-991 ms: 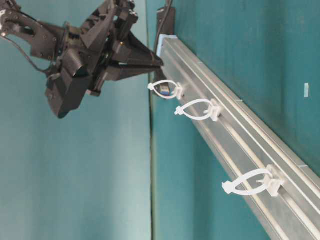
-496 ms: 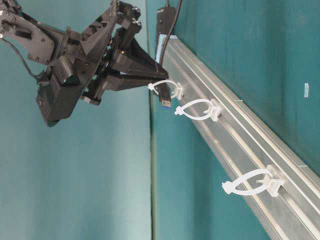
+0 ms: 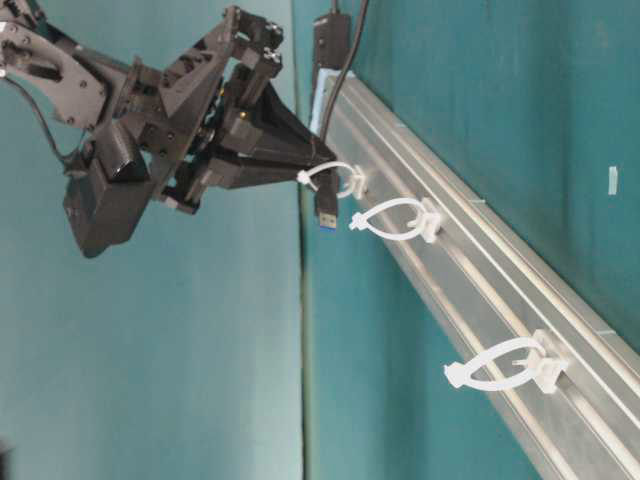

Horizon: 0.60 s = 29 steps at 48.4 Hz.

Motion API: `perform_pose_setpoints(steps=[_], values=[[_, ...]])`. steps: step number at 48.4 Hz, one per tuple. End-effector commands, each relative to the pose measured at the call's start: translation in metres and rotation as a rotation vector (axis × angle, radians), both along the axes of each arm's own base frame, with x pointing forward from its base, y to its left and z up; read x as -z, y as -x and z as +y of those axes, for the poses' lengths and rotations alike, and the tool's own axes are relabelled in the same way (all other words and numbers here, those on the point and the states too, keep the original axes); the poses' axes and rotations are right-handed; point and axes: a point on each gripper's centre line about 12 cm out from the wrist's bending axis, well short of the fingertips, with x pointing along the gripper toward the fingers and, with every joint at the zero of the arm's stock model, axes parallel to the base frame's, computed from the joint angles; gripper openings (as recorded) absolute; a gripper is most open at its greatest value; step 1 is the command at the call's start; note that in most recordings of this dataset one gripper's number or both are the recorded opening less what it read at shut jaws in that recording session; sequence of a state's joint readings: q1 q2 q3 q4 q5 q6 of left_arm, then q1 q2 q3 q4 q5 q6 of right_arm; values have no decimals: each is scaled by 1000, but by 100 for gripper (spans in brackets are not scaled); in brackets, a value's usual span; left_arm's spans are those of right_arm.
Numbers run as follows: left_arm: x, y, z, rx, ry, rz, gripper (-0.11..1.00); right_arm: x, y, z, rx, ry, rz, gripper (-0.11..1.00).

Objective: Pass the USB cable through three rings with both arms.
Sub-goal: 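Push the plug through the first white ring with the right gripper, then bring the left gripper to the plug and grasp it beyond the ring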

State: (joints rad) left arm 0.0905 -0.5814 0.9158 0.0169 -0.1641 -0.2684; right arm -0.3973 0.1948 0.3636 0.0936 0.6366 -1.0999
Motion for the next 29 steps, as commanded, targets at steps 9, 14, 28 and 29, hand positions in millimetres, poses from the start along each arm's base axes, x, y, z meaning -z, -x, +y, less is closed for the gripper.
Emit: perform_pose_setpoints(steps=[9, 14, 28, 29], values=[[20, -34, 13, -31, 4, 30, 92, -2, -3, 0, -7, 3, -9, 8], [43, -46, 19, -44, 13, 93, 89, -2, -2, -1, -4, 3, -9, 8], [81, -70, 57, -138, 25, 111, 88, -3, -4, -1, 3, -3, -20, 8], [83, -71, 59, -143, 25, 110, 88, -3, -4, -1, 4, -5, -19, 8]])
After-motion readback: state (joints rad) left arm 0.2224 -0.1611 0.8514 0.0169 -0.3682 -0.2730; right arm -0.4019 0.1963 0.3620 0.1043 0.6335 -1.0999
